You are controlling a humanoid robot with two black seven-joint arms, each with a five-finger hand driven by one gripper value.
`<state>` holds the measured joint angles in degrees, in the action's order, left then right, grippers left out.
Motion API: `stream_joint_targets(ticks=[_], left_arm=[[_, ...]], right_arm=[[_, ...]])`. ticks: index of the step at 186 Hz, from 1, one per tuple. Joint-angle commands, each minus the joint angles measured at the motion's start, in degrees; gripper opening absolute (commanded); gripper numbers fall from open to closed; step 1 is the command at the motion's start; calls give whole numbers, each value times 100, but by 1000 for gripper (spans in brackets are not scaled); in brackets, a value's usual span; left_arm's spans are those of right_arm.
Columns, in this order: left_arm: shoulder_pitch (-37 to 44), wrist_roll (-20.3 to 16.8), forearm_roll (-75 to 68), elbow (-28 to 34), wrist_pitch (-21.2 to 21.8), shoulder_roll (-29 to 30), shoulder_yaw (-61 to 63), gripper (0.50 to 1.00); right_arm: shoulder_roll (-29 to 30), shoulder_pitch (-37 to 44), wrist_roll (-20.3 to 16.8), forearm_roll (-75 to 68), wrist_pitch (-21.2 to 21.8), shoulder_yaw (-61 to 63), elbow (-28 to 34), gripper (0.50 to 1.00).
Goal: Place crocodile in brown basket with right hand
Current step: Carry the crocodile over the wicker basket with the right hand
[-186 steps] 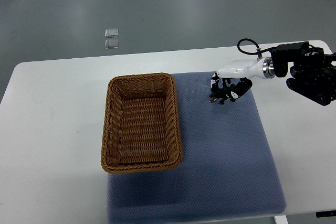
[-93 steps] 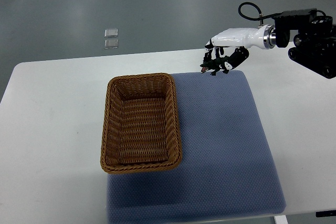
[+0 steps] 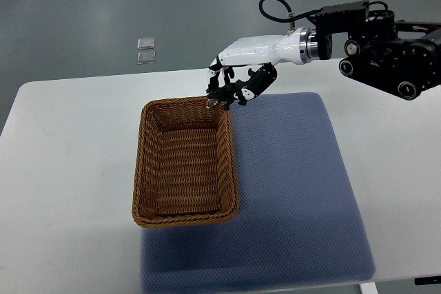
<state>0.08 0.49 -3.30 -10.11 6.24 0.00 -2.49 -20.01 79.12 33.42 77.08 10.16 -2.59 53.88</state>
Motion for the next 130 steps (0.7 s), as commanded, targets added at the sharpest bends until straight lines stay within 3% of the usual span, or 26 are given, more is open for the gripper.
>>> stream_joint_targets(ticks=[1, 84, 124, 130], left_arm=[[1, 4, -3, 0, 0, 0, -6, 1000], [1, 4, -4, -9, 0, 0, -23, 1000], [1, -5, 5, -9, 0, 0, -23, 1000], [1, 4, -4, -9, 0, 0, -23, 1000]], right_arm=[[199, -28, -2, 0, -32, 66, 114, 500], [1016, -389, 16, 0, -93, 277, 185, 500], [1052, -740, 7, 79, -120, 268, 62, 500], [1052, -776, 7, 79, -129, 268, 18, 549]])
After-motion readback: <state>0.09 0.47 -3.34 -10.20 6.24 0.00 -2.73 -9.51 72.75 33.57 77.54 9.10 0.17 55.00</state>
